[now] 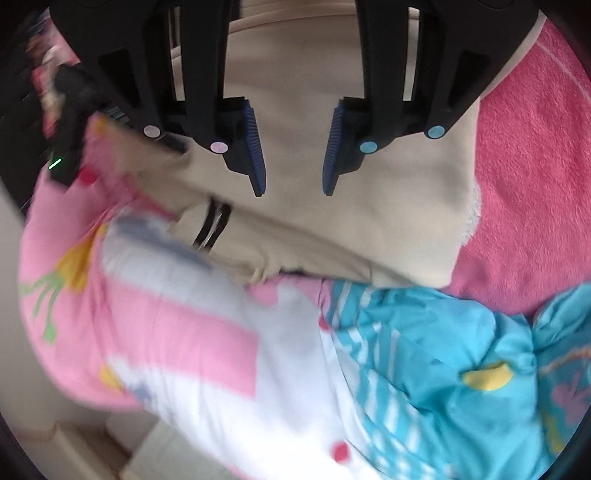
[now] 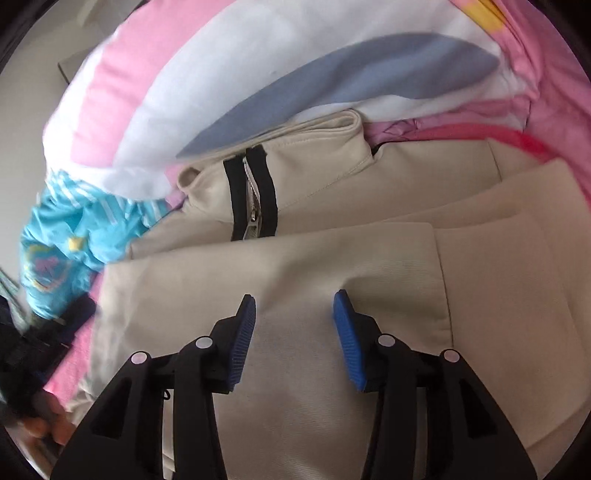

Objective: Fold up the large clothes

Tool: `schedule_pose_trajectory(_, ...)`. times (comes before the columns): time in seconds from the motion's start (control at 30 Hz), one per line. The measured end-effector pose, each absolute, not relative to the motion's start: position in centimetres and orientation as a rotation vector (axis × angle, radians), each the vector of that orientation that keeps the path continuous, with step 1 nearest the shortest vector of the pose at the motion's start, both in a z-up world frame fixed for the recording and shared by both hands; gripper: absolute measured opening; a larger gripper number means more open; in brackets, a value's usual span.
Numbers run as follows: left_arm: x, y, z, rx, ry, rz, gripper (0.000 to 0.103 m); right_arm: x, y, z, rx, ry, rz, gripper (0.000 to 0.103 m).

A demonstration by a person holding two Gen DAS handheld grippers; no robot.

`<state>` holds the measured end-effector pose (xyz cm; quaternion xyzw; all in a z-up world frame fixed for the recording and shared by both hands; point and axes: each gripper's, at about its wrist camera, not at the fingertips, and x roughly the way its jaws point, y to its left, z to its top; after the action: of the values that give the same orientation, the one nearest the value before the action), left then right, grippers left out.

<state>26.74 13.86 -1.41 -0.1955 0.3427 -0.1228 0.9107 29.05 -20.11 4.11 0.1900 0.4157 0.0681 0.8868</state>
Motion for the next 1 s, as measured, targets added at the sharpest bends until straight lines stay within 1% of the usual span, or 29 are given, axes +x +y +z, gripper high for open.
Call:
schedule_pose_trajectory(0.1,28.2,11.3,-1.2,-0.33,0.744,-0.28,0.03,29.0,-21.4,3.7,0.475,0.858,0.172,0.041)
schedule_pose_trajectory(0.17,30.2,9.4,-0.3,-0.247,0.766,-0.298,0.032,28.9,-21.2,3.9,0.464,0.861,0.166,0.041)
schedule_pose_trajectory(0.2,31.2,8.5,0.3,-0.208,0.758,-0.295,0.041,28.8,-21.1,3.9,0.461,0.861,0.164,0.041)
schedule_pose_trajectory(0.27,33.8,6.6,1.3,-0.142,0.732,-0.262,0.049,28.8,-21.4,3.9,0.478,0.86,0.171,0.041)
schedule_pose_trajectory(0.43,38.7,5.0,0.4,-0.13,0.747,-0.166,0.047,28.8,-22.5,3.9,0.547,0.863,0.185,0.041)
schedule_pose_trajectory(0.53,40.1,5.4,-0.1,-0.158,0.733,-0.114,0.041,28.6,-22.7,3.9,0.551,0.861,0.186,0.041)
schedule_pose_trajectory(0.63,41.0,6.5,-0.2,-0.262,0.704,-0.109,0.039,28.5,-22.7,3.9,0.551,0.86,0.188,0.041)
schedule_pose_trajectory(0.67,41.4,6.5,-0.5,-0.267,0.716,-0.112,0.036,28.5,-22.8,3.9,0.55,0.861,0.187,0.041)
schedule_pose_trajectory(0.73,42.0,6.2,-0.9,-0.232,0.741,-0.099,0.019,28.6,-22.6,4.0,0.548,0.861,0.187,0.041)
schedule_pose_trajectory(0.77,42.1,6.3,-0.9,-0.192,0.77,-0.063,0.007,28.5,-22.6,3.9,0.547,0.862,0.187,0.041)
schedule_pose_trajectory(0.87,39.9,6.2,0.4,-0.07,0.773,-0.089,0.006,28.5,-22.7,4.1,0.547,0.86,0.186,0.041)
schedule_pose_trajectory(1.0,32.5,5.1,1.8,0.176,0.714,-0.204,0.006,28.4,-23.4,4.1,0.609,0.845,0.202,0.041)
